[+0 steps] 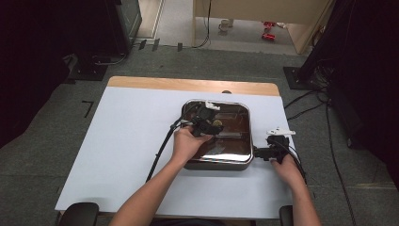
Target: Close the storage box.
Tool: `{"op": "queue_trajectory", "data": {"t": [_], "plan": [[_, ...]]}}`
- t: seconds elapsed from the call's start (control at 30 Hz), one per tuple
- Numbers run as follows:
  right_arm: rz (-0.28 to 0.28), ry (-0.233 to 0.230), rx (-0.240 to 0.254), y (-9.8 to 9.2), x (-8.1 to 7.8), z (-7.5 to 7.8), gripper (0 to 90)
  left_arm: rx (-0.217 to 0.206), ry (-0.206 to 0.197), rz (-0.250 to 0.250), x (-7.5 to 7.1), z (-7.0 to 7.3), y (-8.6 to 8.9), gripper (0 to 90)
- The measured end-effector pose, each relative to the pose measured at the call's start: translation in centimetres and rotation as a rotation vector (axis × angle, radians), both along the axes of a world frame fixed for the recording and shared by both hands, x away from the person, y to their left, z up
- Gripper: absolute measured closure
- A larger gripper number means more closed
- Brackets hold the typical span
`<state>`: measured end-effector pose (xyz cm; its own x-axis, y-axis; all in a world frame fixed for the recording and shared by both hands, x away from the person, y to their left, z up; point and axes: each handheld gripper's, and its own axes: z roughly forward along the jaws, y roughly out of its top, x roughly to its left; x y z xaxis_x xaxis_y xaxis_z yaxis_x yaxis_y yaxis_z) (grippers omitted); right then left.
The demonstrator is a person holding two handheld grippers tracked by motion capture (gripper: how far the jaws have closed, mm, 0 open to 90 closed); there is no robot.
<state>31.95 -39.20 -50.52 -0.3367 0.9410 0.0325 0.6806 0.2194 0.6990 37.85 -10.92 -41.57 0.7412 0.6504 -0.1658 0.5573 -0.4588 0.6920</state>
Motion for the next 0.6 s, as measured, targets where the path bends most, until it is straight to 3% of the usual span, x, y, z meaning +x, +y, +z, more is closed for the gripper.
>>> {"op": "queue_trajectory", "data": {"t": [0.2, 0.27, 0.5, 0.6], "plan": [[0.001, -0.001, -0.001, -0.01, 0.01, -0.01, 0.0, 0.015, 0.007, -0.001, -0.23, -0.25, 0.17, 59.2], [0.001, -0.002, -0.001, -0.01, 0.01, -0.01, 0.0, -0.005, 0.007, -0.007, -0.11, -0.38, 0.32, 58.8], [0.000, -0.001, 0.000, 0.00, 0.00, 0.00, 0.0, -0.014, -0.009, -0.024, 0.06, -0.55, 0.43, 58.6], [0.000, 0.000, 0.000, 0.00, 0.00, 0.00, 0.0, -0.056, -0.028, -0.027, 0.13, -0.22, 0.83, 54.1]]}}
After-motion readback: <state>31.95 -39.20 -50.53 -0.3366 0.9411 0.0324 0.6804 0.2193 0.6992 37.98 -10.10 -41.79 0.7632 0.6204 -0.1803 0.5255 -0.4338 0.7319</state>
